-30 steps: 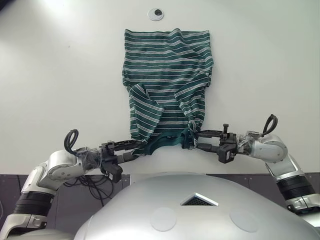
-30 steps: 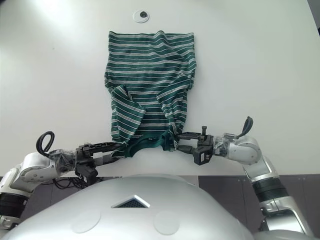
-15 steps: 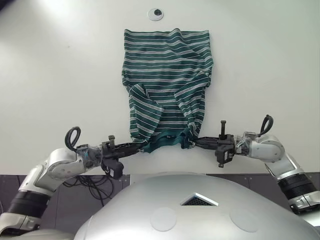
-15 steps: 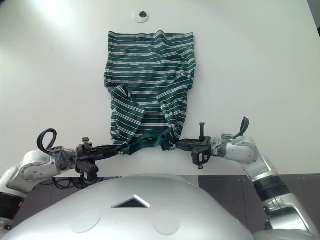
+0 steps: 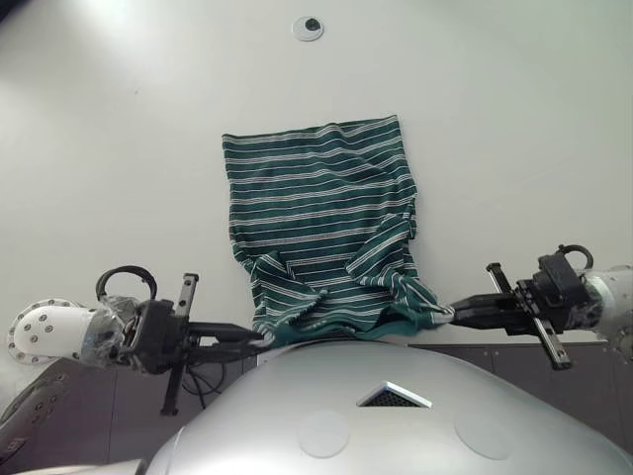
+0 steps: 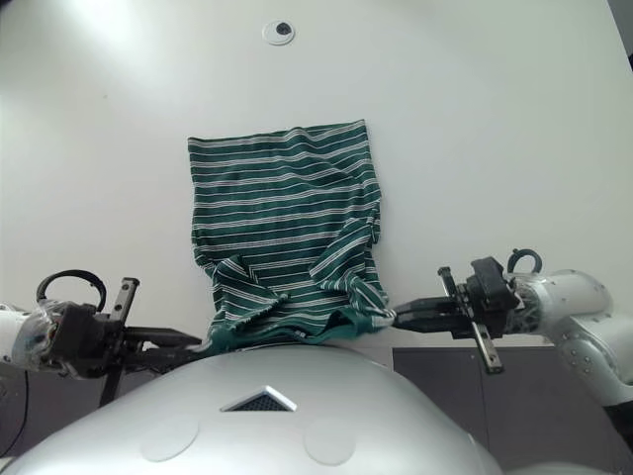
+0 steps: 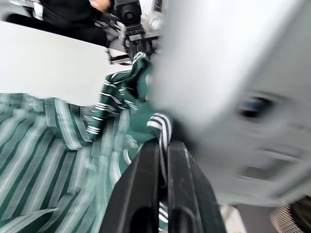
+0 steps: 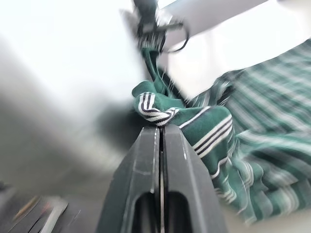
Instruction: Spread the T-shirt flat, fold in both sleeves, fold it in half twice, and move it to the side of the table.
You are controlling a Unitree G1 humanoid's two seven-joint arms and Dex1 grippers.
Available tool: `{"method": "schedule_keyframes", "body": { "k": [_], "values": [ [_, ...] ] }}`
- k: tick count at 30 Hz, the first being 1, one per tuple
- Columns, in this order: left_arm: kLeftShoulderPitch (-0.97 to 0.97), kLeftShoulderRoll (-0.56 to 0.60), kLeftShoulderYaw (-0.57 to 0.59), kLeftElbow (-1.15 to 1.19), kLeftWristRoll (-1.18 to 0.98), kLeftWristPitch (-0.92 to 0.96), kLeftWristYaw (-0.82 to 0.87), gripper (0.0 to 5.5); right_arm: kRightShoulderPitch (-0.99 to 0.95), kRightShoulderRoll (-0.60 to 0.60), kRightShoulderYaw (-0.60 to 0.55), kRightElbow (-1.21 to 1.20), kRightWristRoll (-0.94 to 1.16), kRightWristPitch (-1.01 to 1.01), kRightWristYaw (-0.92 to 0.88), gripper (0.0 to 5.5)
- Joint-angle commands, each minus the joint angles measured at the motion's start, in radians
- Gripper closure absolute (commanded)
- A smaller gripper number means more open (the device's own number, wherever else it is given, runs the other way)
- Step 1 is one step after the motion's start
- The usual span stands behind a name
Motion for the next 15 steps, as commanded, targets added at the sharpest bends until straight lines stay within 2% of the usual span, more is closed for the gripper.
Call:
{"method": "schedule_keyframes", "body": {
  "k": [1,3,7,15],
  "values": [
    [-0.235,-0.175,-0.005,0.130,0.124,0.085,0.185,5.49,-0.199,0.168,0.012,0.036,-0.020,0.127,-0.233,5.50],
    [-0.357,-0.256,-0.021,0.188,0.212,0.118,0.265,5.49,-0.310,0.259,0.010,0.094,-0.021,0.193,-0.339,5.50],
    [-0.577,-0.366,-0.085,0.332,0.423,0.160,0.350,5.49,-0.484,0.401,0.032,0.239,-0.149,0.242,-0.469,5.50],
    [-0.872,-0.542,-0.181,0.708,0.708,0.146,0.411,5.49,-0.733,0.591,0.068,0.597,-0.402,0.244,-0.541,5.50]
  ]
}}
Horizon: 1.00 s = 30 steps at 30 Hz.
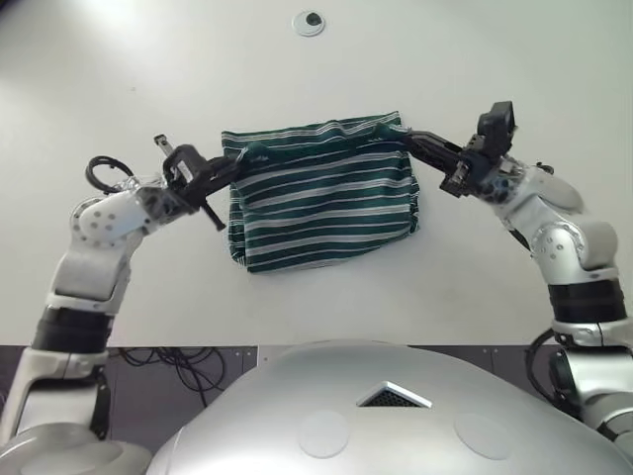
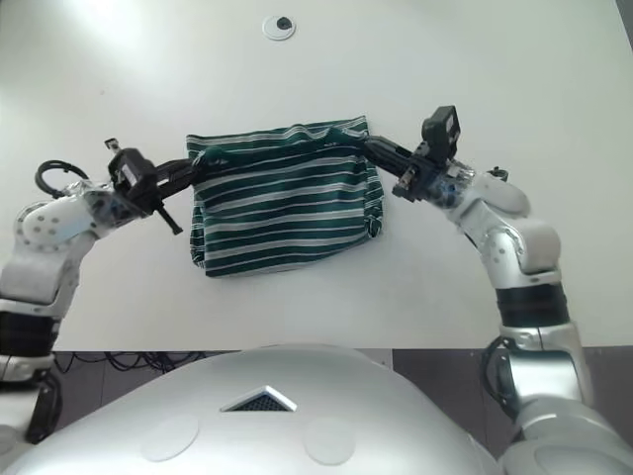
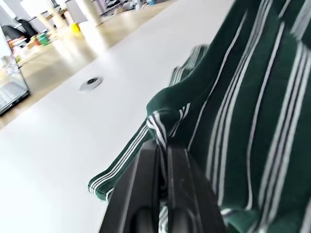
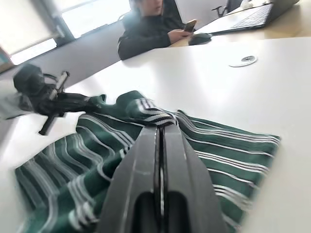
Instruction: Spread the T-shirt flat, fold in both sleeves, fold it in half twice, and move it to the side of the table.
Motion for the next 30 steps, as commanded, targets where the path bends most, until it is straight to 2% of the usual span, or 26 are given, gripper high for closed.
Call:
{"method": "schedule_keyframes", "body": {
  "k": [1,3,5,6,11,14,18,22,25,30],
  "values": [
    [-0.123,-0.061,-0.025,0.187,0.109,-0.018,0.024,5.49,-0.126,0.068,0.026,0.180,-0.128,-0.028,0.000,5.50],
    [-0.153,-0.080,-0.026,0.256,0.141,-0.031,0.027,5.49,-0.154,0.097,0.019,0.248,-0.170,-0.044,0.004,5.50],
    [-0.171,-0.097,-0.010,0.296,0.153,-0.029,0.032,5.50,-0.183,0.119,0.003,0.326,-0.215,-0.082,-0.003,5.20],
    [-0.178,-0.101,-0.001,0.307,0.157,-0.026,0.039,5.18,-0.200,0.131,-0.010,0.363,-0.233,-0.108,-0.008,5.01],
    [-0.183,-0.108,0.031,0.287,0.181,-0.031,0.057,4.54,-0.239,0.143,-0.035,0.474,-0.375,-0.323,-0.033,4.26],
    [-0.157,-0.109,0.061,0.192,0.172,-0.062,0.062,4.34,-0.196,0.135,-0.026,0.380,-0.438,-0.476,-0.011,3.84],
    [-0.093,-0.098,0.100,-0.014,0.107,-0.109,0.018,4.34,-0.090,0.126,0.031,0.127,-0.442,-0.605,0.105,3.77],
    [0.067,-0.029,-0.001,-0.283,0.047,-0.139,-0.167,4.34,-0.056,0.045,0.140,0.116,-0.687,-0.747,0.127,3.77],
    [0.122,0.039,-0.083,-0.309,0.187,-0.197,-0.230,4.34,-0.070,0.000,0.176,0.180,-0.814,-0.776,0.116,3.77],
    [0.095,0.175,-0.179,-0.107,0.609,-0.343,-0.182,4.34,-0.059,-0.101,0.224,0.215,-0.943,-0.711,0.181,3.77]
  ]
}}
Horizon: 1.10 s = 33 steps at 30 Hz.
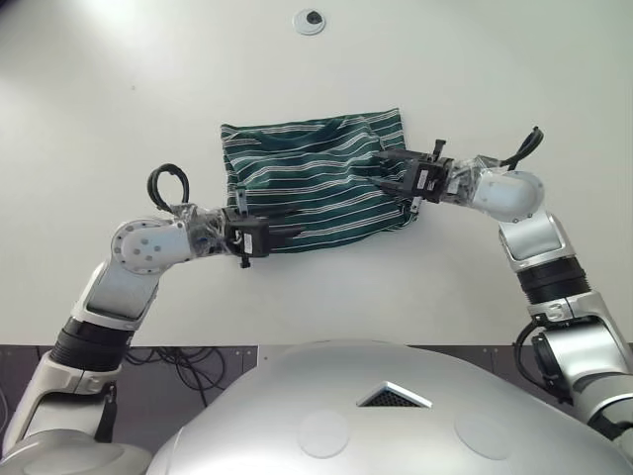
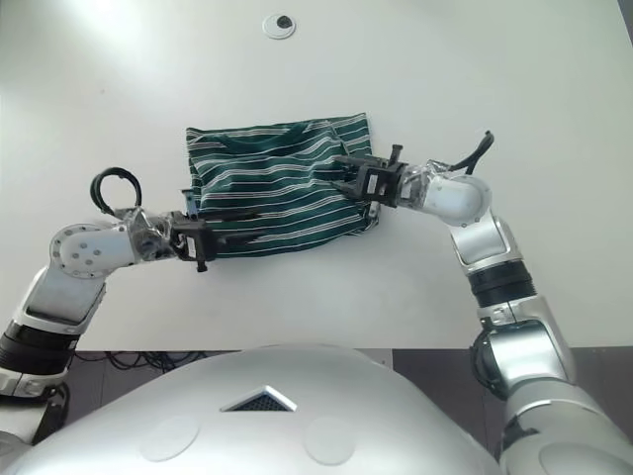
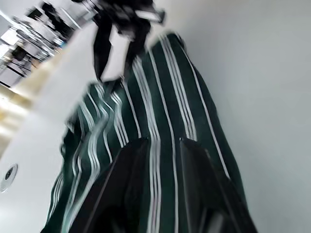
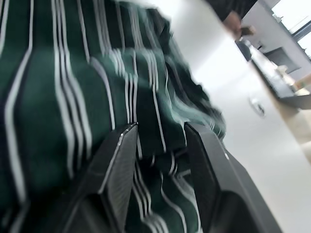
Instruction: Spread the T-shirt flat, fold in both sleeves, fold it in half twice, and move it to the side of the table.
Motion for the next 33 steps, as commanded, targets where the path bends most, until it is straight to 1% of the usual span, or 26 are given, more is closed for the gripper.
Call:
{"method": "schedule_keyframes", "body": {
  "k": [1,4,6,8,10,12,14,16,18,20,23,26,27,28,30,33],
  "values": [
    [-0.036,0.117,-0.061,0.143,0.286,-0.095,0.036,4.34,0.018,-0.102,0.044,-0.019,-0.039,0.079,0.114,3.77],
    [-0.163,0.140,-0.118,0.240,0.461,-0.176,0.069,4.34,0.145,-0.194,0.130,-0.252,0.144,0.242,0.378,3.77],
    [-0.289,0.134,-0.169,0.323,0.596,-0.240,0.116,4.34,0.192,-0.209,0.183,-0.383,0.221,0.323,0.450,3.77],
    [-0.448,0.107,-0.216,0.417,0.719,-0.323,0.206,4.34,0.204,-0.167,0.244,-0.480,0.265,0.382,0.469,3.77],
    [-0.578,0.079,-0.245,0.485,0.803,-0.391,0.313,4.34,0.205,-0.095,0.282,-0.545,0.313,0.419,0.444,3.77],
    [-0.644,0.068,-0.250,0.518,0.845,-0.441,0.422,4.34,0.206,-0.013,0.279,-0.579,0.364,0.443,0.381,3.77],
    [-0.665,0.080,-0.243,0.537,0.868,-0.480,0.516,4.34,0.210,0.037,0.231,-0.600,0.406,0.464,0.313,3.77],
    [-0.638,0.112,-0.219,0.538,0.857,-0.500,0.574,4.34,0.215,0.022,0.150,-0.615,0.460,0.490,0.286,3.77],
    [-0.578,0.148,-0.178,0.530,0.785,-0.528,0.608,4.34,0.241,-0.037,0.048,-0.624,0.510,0.499,0.287,3.77],
    [-0.534,0.168,-0.147,0.514,0.710,-0.558,0.624,4.34,0.274,-0.083,-0.024,-0.628,0.545,0.499,0.301,3.77],
    [-0.407,0.172,-0.079,0.394,0.385,-0.533,0.561,4.34,0.311,-0.127,-0.136,-0.579,0.566,0.474,0.292,3.77],
    [-0.258,0.223,-0.002,0.335,0.160,-0.499,0.522,4.34,0.338,-0.137,-0.214,-0.499,0.555,0.404,0.291,3.77],
    [-0.182,0.258,0.013,0.338,0.086,-0.505,0.498,4.34,0.346,-0.143,-0.227,-0.455,0.525,0.350,0.298,3.58],
    [-0.105,0.287,0.022,0.342,0.033,-0.518,0.473,4.15,0.354,-0.151,-0.233,-0.412,0.491,0.293,0.308,3.47],
    [0.013,0.318,0.023,0.364,-0.031,-0.561,0.433,3.98,0.353,-0.157,-0.220,-0.320,0.404,0.164,0.308,3.19],
    [0.098,0.293,0.004,0.455,-0.058,-0.616,0.383,3.61,0.316,-0.136,-0.167,-0.169,0.283,-0.010,0.287,2.77]
  ]
}}
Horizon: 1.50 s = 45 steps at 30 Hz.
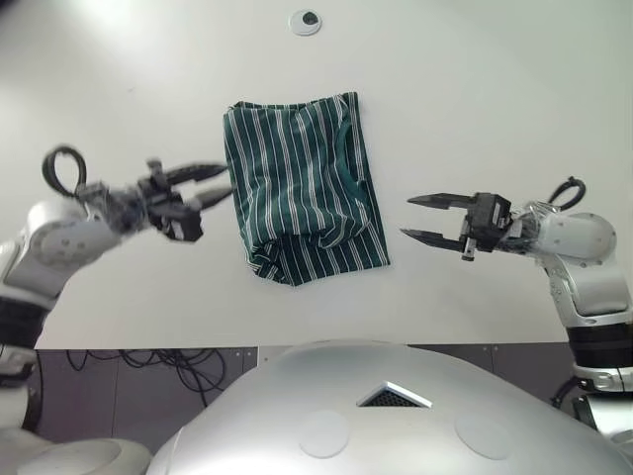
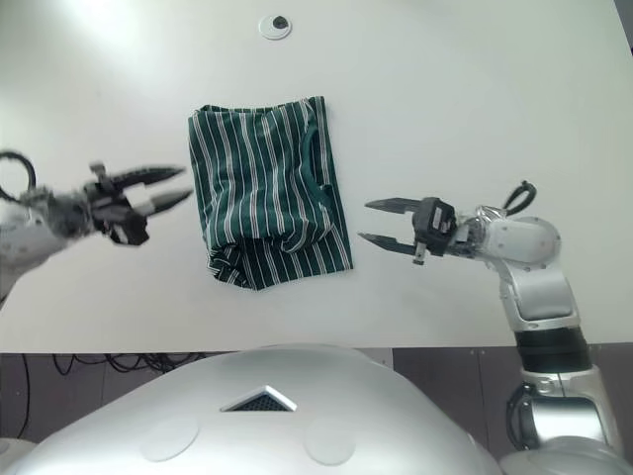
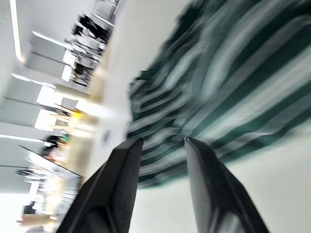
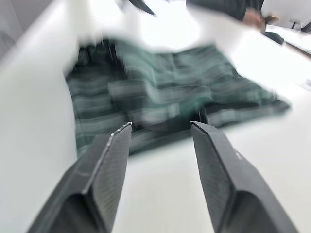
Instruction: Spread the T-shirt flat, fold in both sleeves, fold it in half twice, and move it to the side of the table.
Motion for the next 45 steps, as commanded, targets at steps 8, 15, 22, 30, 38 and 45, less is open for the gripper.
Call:
{"method": "schedule_keyframes", "body": {
  "k": [8,15,22,30,38,45],
  "values": [
    [0.078,-0.148,-0.008,0.250,0.203,-0.222,0.038,2.84,-0.105,0.050,0.168,0.288,-0.282,-0.427,-0.107,2.11],
    [0.053,-0.224,0.011,0.239,0.376,-0.309,0.141,2.84,-0.161,0.079,0.263,0.348,-0.333,-0.495,-0.156,2.11],
    [0.030,-0.243,-0.032,0.225,0.400,-0.310,0.135,3.04,-0.216,0.105,0.332,0.401,-0.370,-0.526,-0.191,2.46],
    [0.016,-0.237,-0.064,0.226,0.413,-0.290,0.124,4.04,-0.268,0.100,0.382,0.455,-0.440,-0.552,-0.238,3.79],
    [0.003,-0.221,-0.081,0.225,0.392,-0.279,0.107,4.92,-0.292,0.085,0.397,0.499,-0.470,-0.504,-0.250,5.20],
    [0.016,-0.184,-0.146,0.196,0.158,-0.212,0.001,5.41,-0.251,0.061,0.404,0.445,-0.293,-0.408,-0.118,5.45]
  ]
}}
